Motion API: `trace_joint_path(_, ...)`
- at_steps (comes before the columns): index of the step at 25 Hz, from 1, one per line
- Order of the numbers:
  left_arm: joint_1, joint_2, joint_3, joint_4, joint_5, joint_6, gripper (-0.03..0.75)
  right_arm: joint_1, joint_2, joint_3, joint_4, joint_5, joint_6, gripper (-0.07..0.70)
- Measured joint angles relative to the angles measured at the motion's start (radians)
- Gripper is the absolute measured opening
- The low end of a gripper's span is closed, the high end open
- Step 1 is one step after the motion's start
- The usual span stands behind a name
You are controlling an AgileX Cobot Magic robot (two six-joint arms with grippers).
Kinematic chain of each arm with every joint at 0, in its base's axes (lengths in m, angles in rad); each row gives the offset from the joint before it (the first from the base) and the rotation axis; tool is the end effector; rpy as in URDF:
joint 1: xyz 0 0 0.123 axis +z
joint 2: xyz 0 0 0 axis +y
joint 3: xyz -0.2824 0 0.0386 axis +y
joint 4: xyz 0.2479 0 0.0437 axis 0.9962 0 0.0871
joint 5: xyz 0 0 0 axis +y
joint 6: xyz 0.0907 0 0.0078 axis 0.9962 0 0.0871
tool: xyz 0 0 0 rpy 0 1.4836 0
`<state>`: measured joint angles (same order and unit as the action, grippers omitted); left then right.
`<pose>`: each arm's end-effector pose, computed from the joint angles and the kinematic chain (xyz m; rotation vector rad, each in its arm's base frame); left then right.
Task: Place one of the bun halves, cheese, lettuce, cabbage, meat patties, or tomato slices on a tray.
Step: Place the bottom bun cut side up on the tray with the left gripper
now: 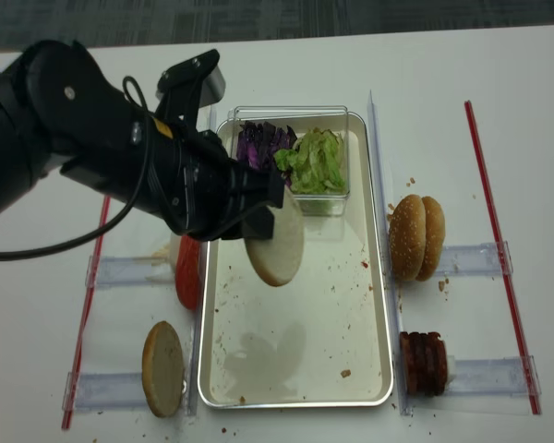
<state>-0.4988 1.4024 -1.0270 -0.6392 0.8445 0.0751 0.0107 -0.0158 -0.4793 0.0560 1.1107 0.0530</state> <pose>0.2262 -0.1695 0.2880 0.3341 2.6867 -0.8990 -0.0072 0.0045 0.2675 0.0403 2.0992 0.1060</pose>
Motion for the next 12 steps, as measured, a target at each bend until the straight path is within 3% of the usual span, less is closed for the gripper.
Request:
trace_joint_path(4,0.0,0.0,0.0,-0.213,-0.016,0.176,0.096,0.0,0.0,0.0,0.0,0.0,0.0,0.464)
trace_joint_path(8,0.005,0.007,-0.002,-0.224,-0.036,0.209,0.096,0.0,0.0,0.0,0.0,0.0,0.0,0.464)
trace_joint_path(12,0.025,0.077,-0.002,-0.223,-0.021,0.209,0.095,0.0,0.0,0.0,0.0,0.0,0.0,0.464)
